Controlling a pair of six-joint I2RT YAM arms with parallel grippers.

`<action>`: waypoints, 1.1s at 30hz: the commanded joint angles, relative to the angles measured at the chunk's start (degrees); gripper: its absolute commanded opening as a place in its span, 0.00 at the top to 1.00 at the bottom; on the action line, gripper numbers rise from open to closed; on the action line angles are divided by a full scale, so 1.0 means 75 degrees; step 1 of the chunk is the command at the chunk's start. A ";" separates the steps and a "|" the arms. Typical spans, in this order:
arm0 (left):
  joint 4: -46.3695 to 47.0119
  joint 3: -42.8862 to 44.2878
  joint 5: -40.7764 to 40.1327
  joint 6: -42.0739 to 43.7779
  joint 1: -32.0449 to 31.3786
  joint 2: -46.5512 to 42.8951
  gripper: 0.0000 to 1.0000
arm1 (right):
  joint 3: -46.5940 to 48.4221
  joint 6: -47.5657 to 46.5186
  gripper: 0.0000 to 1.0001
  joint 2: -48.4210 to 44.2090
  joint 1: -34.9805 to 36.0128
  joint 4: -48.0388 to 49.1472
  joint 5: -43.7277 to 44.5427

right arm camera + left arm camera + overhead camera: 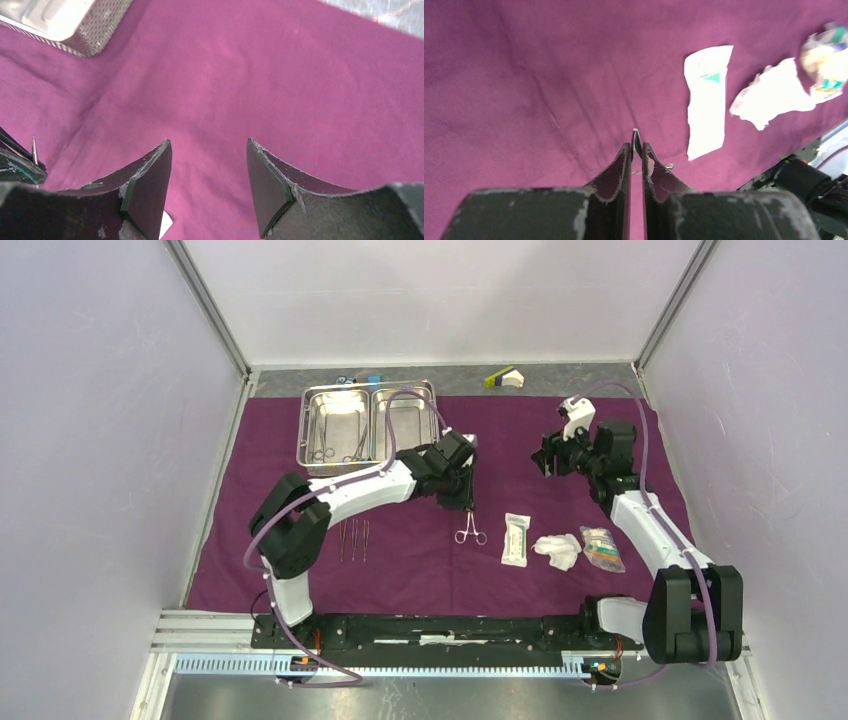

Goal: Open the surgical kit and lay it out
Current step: Place the medical item in the surgical kit.

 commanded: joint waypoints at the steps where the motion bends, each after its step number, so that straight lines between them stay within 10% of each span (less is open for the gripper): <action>1: -0.0343 0.0344 0.0132 -0.0406 -0.0073 0.0258 0.98 | -0.0426 -0.0069 0.37 -0.0242 -0.0495 0.0215 -0.0310; 33: -0.0450 -0.0070 0.0477 -0.0814 -0.0106 0.0684 0.98 | -0.0493 0.0214 0.37 0.0560 -0.1173 0.0339 -0.1269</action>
